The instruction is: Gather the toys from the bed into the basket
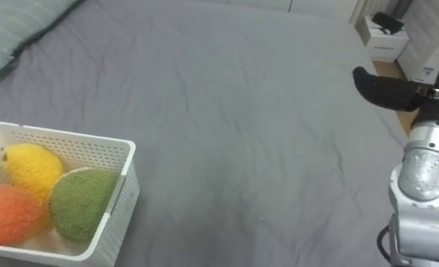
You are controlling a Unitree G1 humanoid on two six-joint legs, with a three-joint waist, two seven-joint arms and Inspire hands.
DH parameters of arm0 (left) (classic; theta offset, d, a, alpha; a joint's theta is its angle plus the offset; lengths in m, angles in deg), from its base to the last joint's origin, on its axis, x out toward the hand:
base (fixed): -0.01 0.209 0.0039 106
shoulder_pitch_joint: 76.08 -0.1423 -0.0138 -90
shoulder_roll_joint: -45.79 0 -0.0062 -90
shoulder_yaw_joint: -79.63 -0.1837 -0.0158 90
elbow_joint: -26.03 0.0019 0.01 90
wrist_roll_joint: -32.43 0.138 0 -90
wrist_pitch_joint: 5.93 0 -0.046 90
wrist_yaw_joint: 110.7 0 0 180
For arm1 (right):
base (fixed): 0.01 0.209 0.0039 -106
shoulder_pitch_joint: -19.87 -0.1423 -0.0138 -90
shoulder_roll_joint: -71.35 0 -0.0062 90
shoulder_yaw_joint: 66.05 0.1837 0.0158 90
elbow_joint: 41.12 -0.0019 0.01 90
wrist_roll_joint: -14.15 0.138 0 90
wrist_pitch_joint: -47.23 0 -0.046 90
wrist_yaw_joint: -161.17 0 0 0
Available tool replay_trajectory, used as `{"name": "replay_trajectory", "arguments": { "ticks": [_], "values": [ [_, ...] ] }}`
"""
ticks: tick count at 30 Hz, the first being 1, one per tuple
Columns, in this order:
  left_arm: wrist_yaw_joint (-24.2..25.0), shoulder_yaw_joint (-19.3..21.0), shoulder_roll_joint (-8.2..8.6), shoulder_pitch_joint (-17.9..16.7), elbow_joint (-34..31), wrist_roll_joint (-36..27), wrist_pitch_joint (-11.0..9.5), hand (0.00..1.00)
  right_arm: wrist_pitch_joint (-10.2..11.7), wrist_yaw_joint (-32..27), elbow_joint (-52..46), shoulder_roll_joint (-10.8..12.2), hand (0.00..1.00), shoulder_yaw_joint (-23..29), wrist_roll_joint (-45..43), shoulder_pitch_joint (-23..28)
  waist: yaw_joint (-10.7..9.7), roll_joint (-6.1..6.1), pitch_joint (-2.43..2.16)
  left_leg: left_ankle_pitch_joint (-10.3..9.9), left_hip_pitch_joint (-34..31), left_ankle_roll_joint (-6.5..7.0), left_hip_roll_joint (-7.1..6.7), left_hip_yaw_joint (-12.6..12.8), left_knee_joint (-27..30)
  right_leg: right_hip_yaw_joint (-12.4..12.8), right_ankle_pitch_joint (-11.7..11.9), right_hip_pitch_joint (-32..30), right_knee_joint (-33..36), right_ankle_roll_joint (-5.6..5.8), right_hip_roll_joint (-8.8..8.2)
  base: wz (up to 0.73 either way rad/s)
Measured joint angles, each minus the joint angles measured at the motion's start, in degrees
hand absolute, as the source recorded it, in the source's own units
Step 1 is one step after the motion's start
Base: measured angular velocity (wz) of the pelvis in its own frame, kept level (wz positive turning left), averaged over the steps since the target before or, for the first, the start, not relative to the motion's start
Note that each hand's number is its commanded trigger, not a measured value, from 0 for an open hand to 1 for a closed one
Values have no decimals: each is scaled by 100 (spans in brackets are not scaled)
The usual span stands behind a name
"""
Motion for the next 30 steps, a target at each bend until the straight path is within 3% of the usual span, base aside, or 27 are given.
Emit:
{"name": "replay_trajectory", "arguments": {
  "ticks": [2,9,15,17,23,30],
  "values": [
    [-40,78,-8,-62,0,-113,-13,0,25,-9,-1,1,0,63,81,202,-32,-25,0,-24,8,-24,64,119,0,68,1,-74,3,-2,31,-22],
    [-136,314,34,-187,24,-213,-84,0,133,-176,174,5,0,746,676,978,-209,-78,14,-49,18,-55,98,175,-16,113,0,-85,-17,-5,71,-7],
    [-229,361,32,-324,58,-237,-97,0,135,-476,735,110,0,941,833,1507,-324,-112,40,-80,33,-90,150,305,2,232,-6,-100,-16,-18,115,-13],
    [-245,360,28,-335,104,-343,-96,0,146,-630,906,150,0,951,924,1614,-331,-114,45,-91,99,-107,156,332,-1,269,-29,-72,-14,-76,126,-6],
    [-277,366,6,-342,95,-547,-90,0,186,-693,2401,289,0,930,1522,1820,-341,-125,32,-104,103,-126,166,315,2,226,-58,-55,-16,-130,132,2],
    [-250,339,16,-301,163,-638,-99,0,139,-333,5357,451,0,654,1907,1669,-269,-63,3,-106,111,-130,162,270,-10,223,-63,-36,-28,-138,131,1]
  ]
}}
